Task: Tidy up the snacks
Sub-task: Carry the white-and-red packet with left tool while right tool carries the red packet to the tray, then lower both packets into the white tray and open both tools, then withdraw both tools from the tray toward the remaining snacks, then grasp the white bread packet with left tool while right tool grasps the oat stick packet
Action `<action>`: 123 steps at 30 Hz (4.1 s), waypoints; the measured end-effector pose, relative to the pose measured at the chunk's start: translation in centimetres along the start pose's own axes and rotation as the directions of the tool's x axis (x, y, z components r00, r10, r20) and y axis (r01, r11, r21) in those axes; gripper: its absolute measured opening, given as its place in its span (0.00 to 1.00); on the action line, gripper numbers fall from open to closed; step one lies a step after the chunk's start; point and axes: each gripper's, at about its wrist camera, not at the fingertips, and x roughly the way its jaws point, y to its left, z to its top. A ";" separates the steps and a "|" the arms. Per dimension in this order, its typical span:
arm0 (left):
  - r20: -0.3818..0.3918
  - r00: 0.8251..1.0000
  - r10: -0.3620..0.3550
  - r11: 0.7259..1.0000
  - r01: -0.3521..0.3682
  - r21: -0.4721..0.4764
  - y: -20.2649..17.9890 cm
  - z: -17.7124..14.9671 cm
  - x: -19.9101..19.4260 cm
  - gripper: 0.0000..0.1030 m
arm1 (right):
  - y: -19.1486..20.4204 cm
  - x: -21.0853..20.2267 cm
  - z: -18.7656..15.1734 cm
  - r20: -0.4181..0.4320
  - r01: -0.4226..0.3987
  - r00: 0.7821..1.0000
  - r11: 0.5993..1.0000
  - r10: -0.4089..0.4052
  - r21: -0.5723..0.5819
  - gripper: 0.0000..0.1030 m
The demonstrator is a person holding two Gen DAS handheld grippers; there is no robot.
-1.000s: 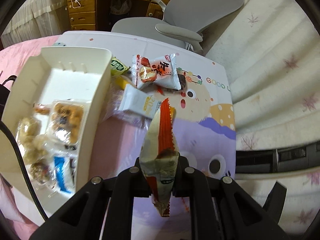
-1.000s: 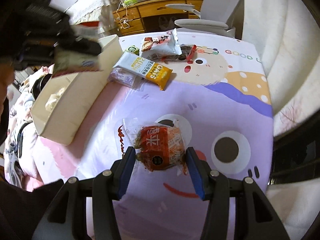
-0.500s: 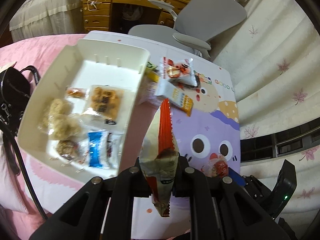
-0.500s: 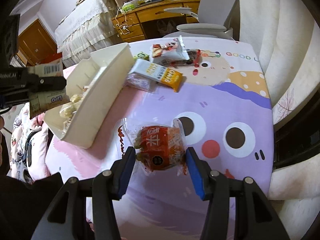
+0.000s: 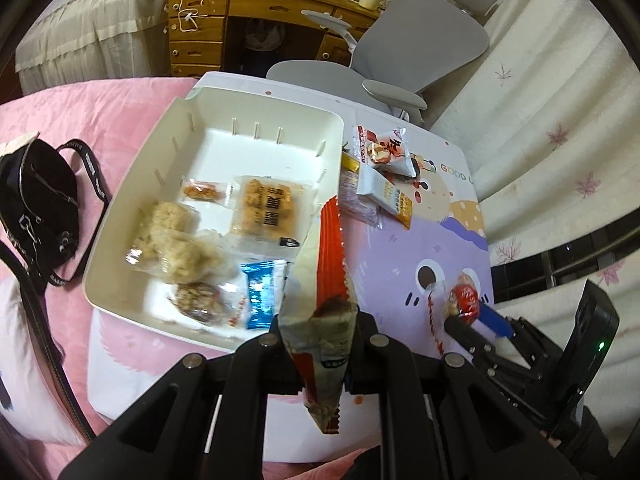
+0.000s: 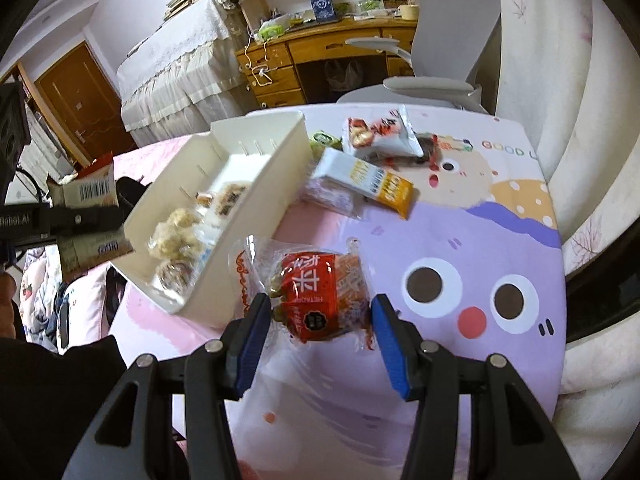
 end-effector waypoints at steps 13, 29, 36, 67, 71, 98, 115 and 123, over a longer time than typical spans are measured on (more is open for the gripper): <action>-0.015 0.999 -0.034 0.994 0.036 0.107 5.9 2.0 -1.6 0.10 | 7.5 0.9 1.4 0.075 0.004 0.997 1.000 -0.005 0.003 0.51; -0.075 0.995 -0.067 0.972 0.082 0.222 12.0 3.9 -1.0 0.12 | 15.0 4.0 1.7 0.113 -0.007 0.994 1.000 0.004 0.018 0.42; -0.077 0.995 -0.059 0.970 0.075 0.232 13.6 3.9 -1.0 0.53 | 16.2 5.0 1.2 0.096 0.011 0.995 0.998 -0.017 0.061 0.42; -0.195 0.980 -0.025 0.874 0.117 0.472 1.7 7.6 -0.1 0.78 | 9.5 2.4 -1.6 -0.019 0.253 0.967 0.967 -0.253 -0.031 0.51; -0.189 0.982 0.003 0.854 0.096 0.512 -1.4 9.3 0.5 0.78 | 8.0 2.3 -0.4 -0.003 0.259 0.965 0.958 -0.262 -0.122 0.58; -0.243 0.946 0.214 0.660 0.043 0.750 -17.8 20.5 16.7 0.85 | -2.1 10.3 7.6 0.103 0.250 0.967 0.796 -0.233 -0.551 0.70; -0.360 0.850 0.384 0.590 0.075 0.804 -18.3 20.8 31.4 0.86 | -4.3 17.7 9.2 0.011 0.110 0.991 0.778 -0.130 -0.618 0.70; -0.371 0.848 0.377 0.619 0.067 0.782 -17.6 21.1 34.2 0.86 | -4.9 19.1 9.6 -0.058 0.035 0.994 0.781 -0.091 -0.624 0.57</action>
